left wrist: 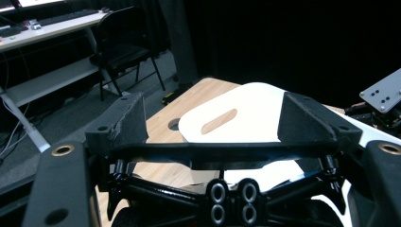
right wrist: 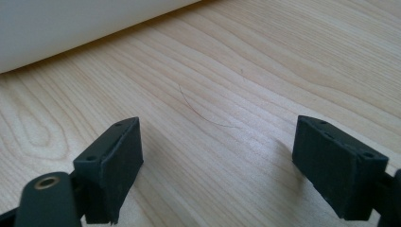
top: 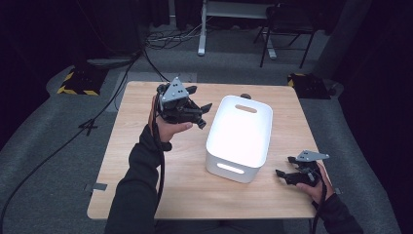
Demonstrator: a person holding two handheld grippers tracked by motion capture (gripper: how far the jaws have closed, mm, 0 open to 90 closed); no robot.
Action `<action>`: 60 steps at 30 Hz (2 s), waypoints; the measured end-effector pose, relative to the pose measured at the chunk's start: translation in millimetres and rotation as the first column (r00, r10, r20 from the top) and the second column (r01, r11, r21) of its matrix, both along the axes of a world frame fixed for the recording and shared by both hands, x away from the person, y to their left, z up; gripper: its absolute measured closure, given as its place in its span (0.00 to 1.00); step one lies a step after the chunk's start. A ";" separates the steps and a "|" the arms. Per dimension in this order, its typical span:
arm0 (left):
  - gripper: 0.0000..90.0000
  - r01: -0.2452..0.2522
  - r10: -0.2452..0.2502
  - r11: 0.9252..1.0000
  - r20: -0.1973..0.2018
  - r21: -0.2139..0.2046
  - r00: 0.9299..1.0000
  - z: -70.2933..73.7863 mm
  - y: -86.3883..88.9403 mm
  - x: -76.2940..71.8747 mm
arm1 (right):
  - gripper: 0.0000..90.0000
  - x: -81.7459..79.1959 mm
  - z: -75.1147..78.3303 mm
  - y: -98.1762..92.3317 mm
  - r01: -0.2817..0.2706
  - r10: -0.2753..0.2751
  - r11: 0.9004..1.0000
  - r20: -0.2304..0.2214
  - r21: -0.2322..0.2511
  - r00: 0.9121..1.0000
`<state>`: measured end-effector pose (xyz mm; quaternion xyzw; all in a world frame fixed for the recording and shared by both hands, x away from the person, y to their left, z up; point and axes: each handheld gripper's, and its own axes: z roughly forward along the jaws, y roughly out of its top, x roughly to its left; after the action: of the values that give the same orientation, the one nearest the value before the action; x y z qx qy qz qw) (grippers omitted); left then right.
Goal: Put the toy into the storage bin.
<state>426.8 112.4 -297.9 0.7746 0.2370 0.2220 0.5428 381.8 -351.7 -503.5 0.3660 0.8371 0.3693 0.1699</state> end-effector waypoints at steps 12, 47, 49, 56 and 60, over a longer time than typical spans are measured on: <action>0.32 0.034 -0.033 0.999 0.012 -0.016 0.999 5.2 -12.0 1.8 | 0.19 0.0 0.0 0.0 0.000 0.000 1.000 0.000 0.000 1.000; 0.32 0.218 -0.219 0.973 0.014 0.073 0.976 8.1 -79.7 -0.6 | 0.19 -0.5 0.1 -0.1 -0.001 0.001 1.000 -0.002 0.003 1.000; 0.32 0.223 -0.224 0.971 0.005 0.081 0.974 5.4 -81.4 -0.3 | 0.19 -0.5 0.0 -0.1 -0.001 0.001 1.000 -0.002 0.003 1.000; 0.32 0.243 -0.241 0.963 -0.027 0.117 0.970 -7.0 -86.0 1.3 | 0.19 -0.4 0.1 -0.2 -0.002 0.002 1.000 -0.002 0.002 1.000; 0.32 0.251 -0.248 0.960 -0.041 0.124 0.968 -14.5 -88.4 2.0 | 0.19 -0.5 0.1 -0.1 -0.001 0.001 1.000 -0.002 0.003 1.000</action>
<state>428.8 24.0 -312.4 0.8344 0.1294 0.1568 0.5124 381.3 -351.8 -503.4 0.3663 0.8369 0.3702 0.1684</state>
